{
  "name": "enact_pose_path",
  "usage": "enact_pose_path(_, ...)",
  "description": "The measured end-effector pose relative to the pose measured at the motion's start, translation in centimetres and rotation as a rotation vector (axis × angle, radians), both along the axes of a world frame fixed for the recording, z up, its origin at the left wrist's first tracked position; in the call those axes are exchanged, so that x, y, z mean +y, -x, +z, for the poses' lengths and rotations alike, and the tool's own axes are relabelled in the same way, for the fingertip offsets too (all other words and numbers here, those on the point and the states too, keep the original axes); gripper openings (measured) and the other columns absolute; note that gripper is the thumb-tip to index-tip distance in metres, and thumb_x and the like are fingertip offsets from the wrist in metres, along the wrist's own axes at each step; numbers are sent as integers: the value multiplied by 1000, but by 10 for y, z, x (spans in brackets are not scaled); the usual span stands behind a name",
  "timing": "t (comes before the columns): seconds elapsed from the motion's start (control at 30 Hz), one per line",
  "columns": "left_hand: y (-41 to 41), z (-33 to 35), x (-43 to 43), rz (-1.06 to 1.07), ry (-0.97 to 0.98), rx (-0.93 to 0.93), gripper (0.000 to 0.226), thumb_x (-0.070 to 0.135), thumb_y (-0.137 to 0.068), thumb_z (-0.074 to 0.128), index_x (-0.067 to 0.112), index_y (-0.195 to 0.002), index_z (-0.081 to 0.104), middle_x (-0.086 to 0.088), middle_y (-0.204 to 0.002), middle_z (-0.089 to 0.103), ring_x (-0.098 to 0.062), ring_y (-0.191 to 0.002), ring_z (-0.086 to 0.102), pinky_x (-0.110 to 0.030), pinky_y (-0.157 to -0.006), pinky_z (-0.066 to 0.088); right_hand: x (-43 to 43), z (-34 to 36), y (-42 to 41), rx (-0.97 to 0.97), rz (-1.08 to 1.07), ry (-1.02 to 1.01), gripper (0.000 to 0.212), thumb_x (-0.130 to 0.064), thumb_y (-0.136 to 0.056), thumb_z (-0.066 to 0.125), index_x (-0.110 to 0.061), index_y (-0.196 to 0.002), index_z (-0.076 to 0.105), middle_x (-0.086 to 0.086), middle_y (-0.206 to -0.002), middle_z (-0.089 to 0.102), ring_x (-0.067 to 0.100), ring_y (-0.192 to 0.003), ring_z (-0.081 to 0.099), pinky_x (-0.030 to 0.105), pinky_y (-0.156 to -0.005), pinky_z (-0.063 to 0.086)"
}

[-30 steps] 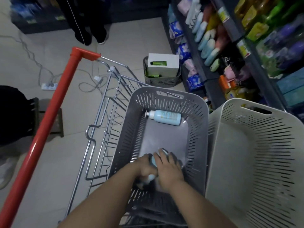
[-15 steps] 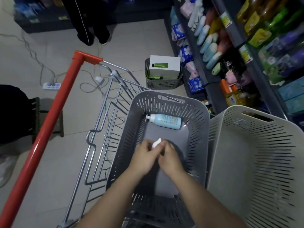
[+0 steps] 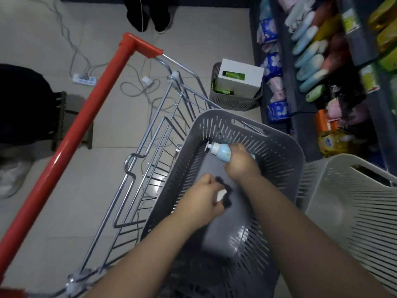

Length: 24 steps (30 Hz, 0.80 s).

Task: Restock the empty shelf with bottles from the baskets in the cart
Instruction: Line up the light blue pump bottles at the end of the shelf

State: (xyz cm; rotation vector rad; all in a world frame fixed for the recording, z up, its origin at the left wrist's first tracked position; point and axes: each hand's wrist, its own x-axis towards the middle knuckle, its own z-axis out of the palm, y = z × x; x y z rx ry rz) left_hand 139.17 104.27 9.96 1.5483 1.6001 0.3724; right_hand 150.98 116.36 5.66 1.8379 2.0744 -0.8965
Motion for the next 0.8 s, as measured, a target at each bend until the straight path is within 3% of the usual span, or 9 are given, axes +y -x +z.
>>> enact_pose_path(0.1, 1, 3, -5, -165, -40, 81, 35, 20, -83, 61, 20, -117, 65, -7, -109, 44, -26, -94, 52, -33, -86, 46, 21, -22, 17, -111, 168, -34, 54, -20, -90, 60, -16, -140, 40, 7, -138, 45, 36, -123, 44, 44, -101, 42)
enact_pose_path(0.23, 1, -1, -11, -90, -35, 67, 32, 28, -82, 48, 16, -106, 64, -7, -108, 45, -28, -93, 54, -38, -83, 48, 27, -40, 36, -99, 366, 11, 68, -31, -95, 55, -23, -152, 20, 5, -149, 40, 39, -125, 43, 45, -100, 42)
enact_pose_path(0.3, -1, -3, -11, -36, -15, 45, 28, 27, -86, 59, 16, -112, 62, -5, -112, 46, -27, -94, 56, -37, -84, 47, 24, -46, 39, -74, 356, 28, 75, -31, -93, 61, -22, -152, 16, 10, -147, 41, 40, -121, 52, 46, -94, 45)
enact_pose_path(0.37, -2, -6, -11, 38, 20, 50, 39, 31, -85, 70, 17, -119, 56, -2, -116, 47, -24, -100, 55, -32, -87, 44, 18, -48, 41, -119, 374, -9, 77, -23, -91, 64, -21, -150, 14, 11, -142, 47, 37, -117, 57, 44, -88, 48)
enact_pose_path(0.5, 3, -6, -8, 124, 64, 105, 41, 38, -83, 73, 15, -111, 55, -2, -112, 50, -21, -101, 53, -29, -84, 39, -3, -43, 39, -243, 526, 1, 47, -18, -92, 60, -16, -136, 41, 10, -135, 48, 34, -118, 56, 40, -89, 47)
enact_pose_path(0.6, 14, -6, -7, 5, 17, 104, 33, 27, -82, 73, 16, -111, 60, -1, -111, 53, -21, -103, 56, -31, -88, 43, -14, -33, 26, -236, 541, 12, 28, -17, -94, 53, -14, -122, 55, 10, -127, 49, 33, -118, 53, 38, -91, 45)
enact_pose_path(0.7, 22, -8, -12, -87, -67, 104, 32, 12, -79, 67, 17, -110, 61, 0, -108, 53, -21, -101, 55, -28, -87, 43, -18, -21, 13, -76, 398, -108, 22, -18, -96, 49, -12, -114, 59, 11, -118, 54, 33, -113, 53, 37, -87, 43)
enact_pose_path(0.8, 24, -14, -20, 52, -86, 68, 40, 2, -75, 62, 19, -110, 59, 3, -106, 50, -20, -99, 56, -29, -87, 45, -22, -14, 5, -55, 419, -37, 29, -22, -95, 52, -14, -123, 55, 10, -126, 49, 33, -117, 49, 39, -94, 41)
